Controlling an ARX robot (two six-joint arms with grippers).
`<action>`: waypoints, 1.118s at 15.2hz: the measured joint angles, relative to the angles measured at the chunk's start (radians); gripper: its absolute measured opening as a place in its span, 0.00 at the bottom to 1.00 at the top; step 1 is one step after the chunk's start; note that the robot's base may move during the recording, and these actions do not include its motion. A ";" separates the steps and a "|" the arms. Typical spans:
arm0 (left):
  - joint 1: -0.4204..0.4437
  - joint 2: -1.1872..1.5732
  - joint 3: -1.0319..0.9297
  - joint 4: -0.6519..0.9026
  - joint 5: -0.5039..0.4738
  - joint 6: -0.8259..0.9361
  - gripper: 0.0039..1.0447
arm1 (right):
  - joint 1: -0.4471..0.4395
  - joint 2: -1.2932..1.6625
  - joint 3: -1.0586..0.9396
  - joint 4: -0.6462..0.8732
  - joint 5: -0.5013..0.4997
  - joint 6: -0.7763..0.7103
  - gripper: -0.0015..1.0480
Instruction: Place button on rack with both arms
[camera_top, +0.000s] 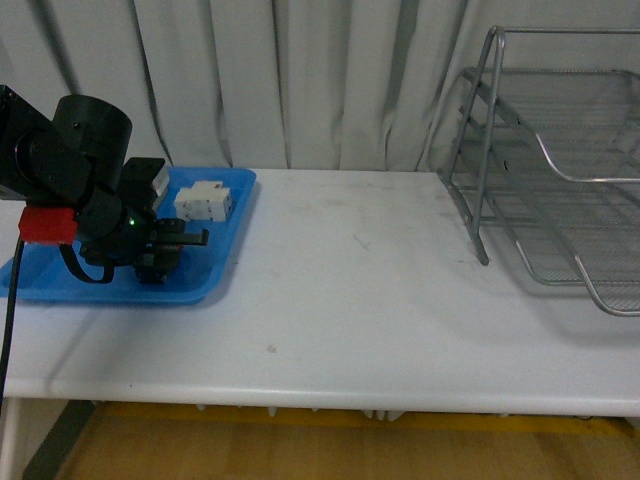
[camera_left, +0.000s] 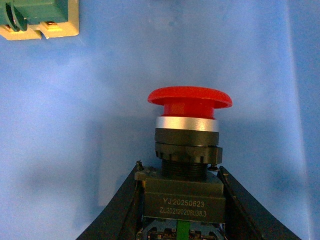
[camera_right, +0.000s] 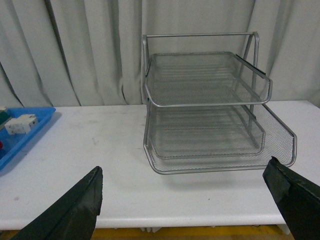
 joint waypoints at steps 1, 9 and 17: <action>0.000 -0.003 -0.002 0.008 0.005 0.000 0.34 | 0.000 0.000 0.000 0.000 0.000 0.000 0.94; -0.045 -0.571 -0.435 0.180 0.086 0.026 0.34 | 0.000 0.000 0.000 0.000 0.000 0.000 0.94; -0.074 -1.156 -0.921 0.134 0.103 0.047 0.34 | 0.000 0.000 0.000 0.000 0.000 0.000 0.94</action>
